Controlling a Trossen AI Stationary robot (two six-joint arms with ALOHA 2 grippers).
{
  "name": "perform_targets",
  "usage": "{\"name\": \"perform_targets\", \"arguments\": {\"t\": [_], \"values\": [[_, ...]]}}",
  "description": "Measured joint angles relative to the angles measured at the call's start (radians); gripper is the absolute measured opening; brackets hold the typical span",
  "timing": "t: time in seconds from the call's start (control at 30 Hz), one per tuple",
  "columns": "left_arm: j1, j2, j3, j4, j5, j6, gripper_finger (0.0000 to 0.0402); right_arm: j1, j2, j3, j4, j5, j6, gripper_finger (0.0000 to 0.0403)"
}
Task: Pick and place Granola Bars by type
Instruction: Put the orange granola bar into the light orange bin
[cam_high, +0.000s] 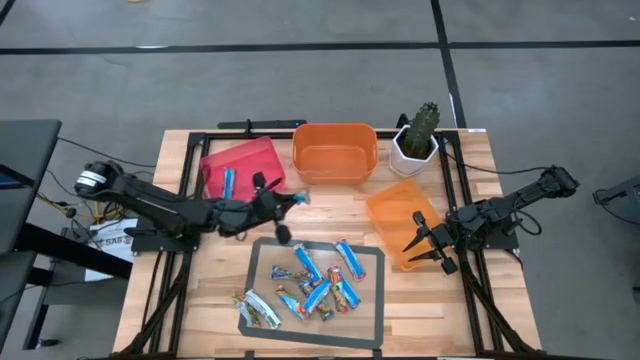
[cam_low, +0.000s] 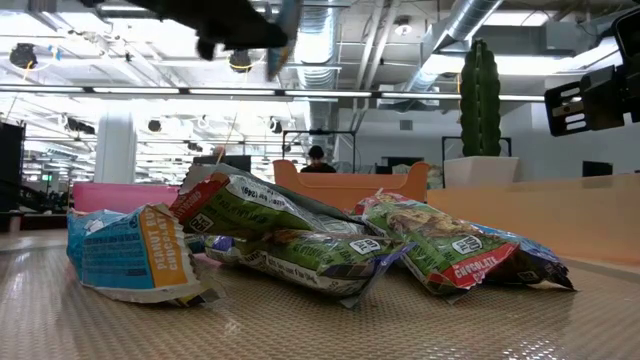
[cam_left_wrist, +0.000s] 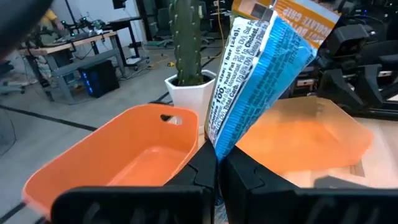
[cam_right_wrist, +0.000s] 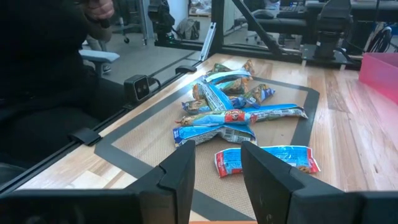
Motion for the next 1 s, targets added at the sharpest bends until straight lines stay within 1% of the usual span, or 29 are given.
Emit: {"name": "perform_targets", "arguments": {"t": [0.23, 0.4, 0.7, 0.87, 1.0], "values": [[0.062, 0.222, 0.194, 0.000, 0.122, 0.073, 0.0002, 0.000, 0.000, 0.000, 0.000, 0.000, 0.000, 0.0123], [0.096, 0.383, 0.347, -0.006, 0.185, 0.125, 0.0001, 0.000, 0.000, 0.000, 0.000, 0.000, 0.000, 0.0123], [0.158, 0.658, 0.633, -0.031, 0.331, 0.149, 0.0000, 0.000, 0.000, 0.000, 0.000, 0.000, 0.000, 0.0123], [0.182, 0.787, 0.790, -0.082, 0.358, 0.149, 0.0000, 0.000, 0.000, 0.000, 0.000, 0.000, 0.000, 0.0123], [0.195, 0.864, 0.895, -0.118, 0.388, 0.138, 0.0000, 0.000, 0.000, 0.000, 0.000, 0.000, 0.000, 0.0123]]}}
